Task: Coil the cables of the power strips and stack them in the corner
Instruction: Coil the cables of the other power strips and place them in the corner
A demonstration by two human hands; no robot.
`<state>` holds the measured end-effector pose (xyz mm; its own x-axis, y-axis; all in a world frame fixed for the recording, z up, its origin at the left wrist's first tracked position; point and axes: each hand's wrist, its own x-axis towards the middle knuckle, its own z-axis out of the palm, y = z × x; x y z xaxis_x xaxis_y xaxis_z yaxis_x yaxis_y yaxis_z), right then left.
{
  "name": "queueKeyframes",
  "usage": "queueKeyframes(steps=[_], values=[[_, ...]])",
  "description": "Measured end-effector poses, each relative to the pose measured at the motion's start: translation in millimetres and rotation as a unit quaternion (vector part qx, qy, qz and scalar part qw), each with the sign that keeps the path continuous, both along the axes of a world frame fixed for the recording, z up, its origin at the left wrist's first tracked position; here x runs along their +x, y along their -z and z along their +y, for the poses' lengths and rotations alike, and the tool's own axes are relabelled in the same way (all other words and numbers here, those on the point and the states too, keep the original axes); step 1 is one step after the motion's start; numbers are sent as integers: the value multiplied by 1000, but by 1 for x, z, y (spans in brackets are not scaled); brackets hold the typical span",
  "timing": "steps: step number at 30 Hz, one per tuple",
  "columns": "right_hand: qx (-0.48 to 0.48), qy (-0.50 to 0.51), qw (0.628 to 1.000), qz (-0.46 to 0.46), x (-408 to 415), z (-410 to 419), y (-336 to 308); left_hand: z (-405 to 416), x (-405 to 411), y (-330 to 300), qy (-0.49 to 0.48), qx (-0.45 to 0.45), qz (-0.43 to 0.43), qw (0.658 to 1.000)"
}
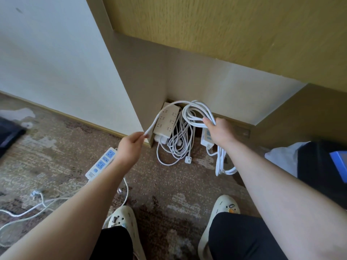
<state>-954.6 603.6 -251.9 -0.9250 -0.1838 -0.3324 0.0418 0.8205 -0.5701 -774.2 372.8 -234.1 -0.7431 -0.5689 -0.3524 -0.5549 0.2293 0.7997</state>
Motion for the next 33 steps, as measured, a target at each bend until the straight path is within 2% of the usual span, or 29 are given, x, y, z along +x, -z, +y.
queueKeyframes(steps=[4, 8, 10, 12, 18, 24, 29, 33], values=[[-39, 25, 999, -10, 2, -6, -5, 60, -11, -1, 101, 53, 12, 993], [-88, 2, 996, -35, 8, -10, -6, 97, -23, 9, 180, -67, -2, 981], [-98, -9, 994, -39, 10, -13, -6, 106, -30, 8, 195, -102, 26, 975], [-107, -15, 993, -44, 11, -14, -7, 113, -36, 7, 199, -107, 48, 973], [-125, -21, 988, -89, 10, -12, -9, 117, -40, 5, 264, -73, 41, 961], [-133, -64, 981, -123, 13, -13, -15, 120, -45, 6, 252, -64, 1, 966], [-125, -92, 981, -118, 16, -21, -17, 117, -42, 5, 219, -59, 19, 974], [-101, -88, 986, -100, 16, -18, -15, 106, -31, 9, 268, 2, -33, 963]])
